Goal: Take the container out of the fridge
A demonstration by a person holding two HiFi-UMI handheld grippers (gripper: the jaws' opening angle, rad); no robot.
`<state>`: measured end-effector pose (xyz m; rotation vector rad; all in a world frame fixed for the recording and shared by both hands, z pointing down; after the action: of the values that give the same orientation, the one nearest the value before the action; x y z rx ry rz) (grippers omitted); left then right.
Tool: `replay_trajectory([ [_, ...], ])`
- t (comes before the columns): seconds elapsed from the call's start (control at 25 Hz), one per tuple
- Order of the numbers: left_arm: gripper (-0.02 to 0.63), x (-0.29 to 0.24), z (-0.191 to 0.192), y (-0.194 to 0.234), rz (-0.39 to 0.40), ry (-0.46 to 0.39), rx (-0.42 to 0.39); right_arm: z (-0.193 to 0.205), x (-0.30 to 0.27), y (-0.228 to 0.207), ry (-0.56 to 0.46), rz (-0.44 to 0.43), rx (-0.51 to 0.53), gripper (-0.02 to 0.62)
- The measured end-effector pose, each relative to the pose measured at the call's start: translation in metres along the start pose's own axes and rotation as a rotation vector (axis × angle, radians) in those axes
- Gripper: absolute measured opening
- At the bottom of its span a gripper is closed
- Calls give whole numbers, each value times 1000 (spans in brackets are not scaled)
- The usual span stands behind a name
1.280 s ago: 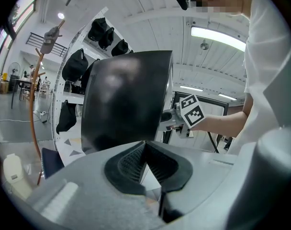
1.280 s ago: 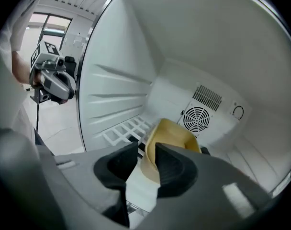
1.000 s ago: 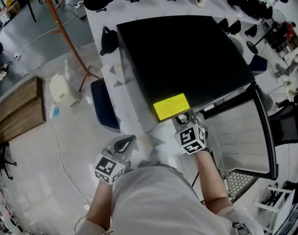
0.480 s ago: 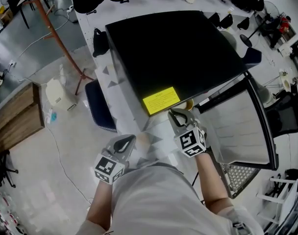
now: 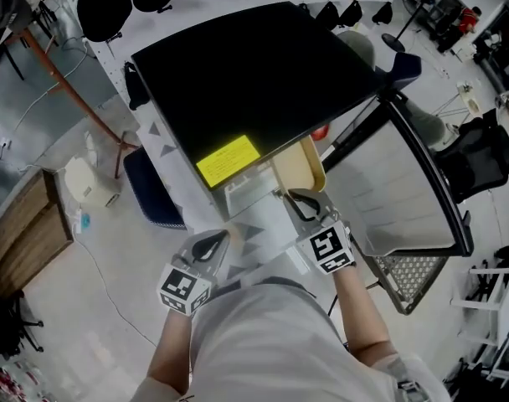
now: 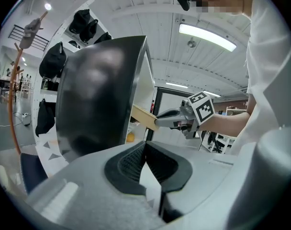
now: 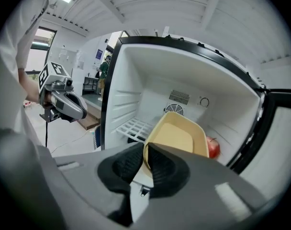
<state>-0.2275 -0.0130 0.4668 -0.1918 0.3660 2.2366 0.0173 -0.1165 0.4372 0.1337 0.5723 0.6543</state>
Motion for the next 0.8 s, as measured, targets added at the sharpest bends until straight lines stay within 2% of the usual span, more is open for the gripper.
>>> replay_trajectory([
  [0.8,8,-98,-15,-72,351,81,-106,84,133,-2,104,302,-204,34],
])
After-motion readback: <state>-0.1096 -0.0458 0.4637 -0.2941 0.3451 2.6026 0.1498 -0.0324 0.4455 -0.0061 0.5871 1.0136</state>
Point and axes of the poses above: the fingertips, and each gripper's own axes: x backward along the fingers, y to its left, z out of its underside, the point moved 10 cm from there along x, backward along the fingers
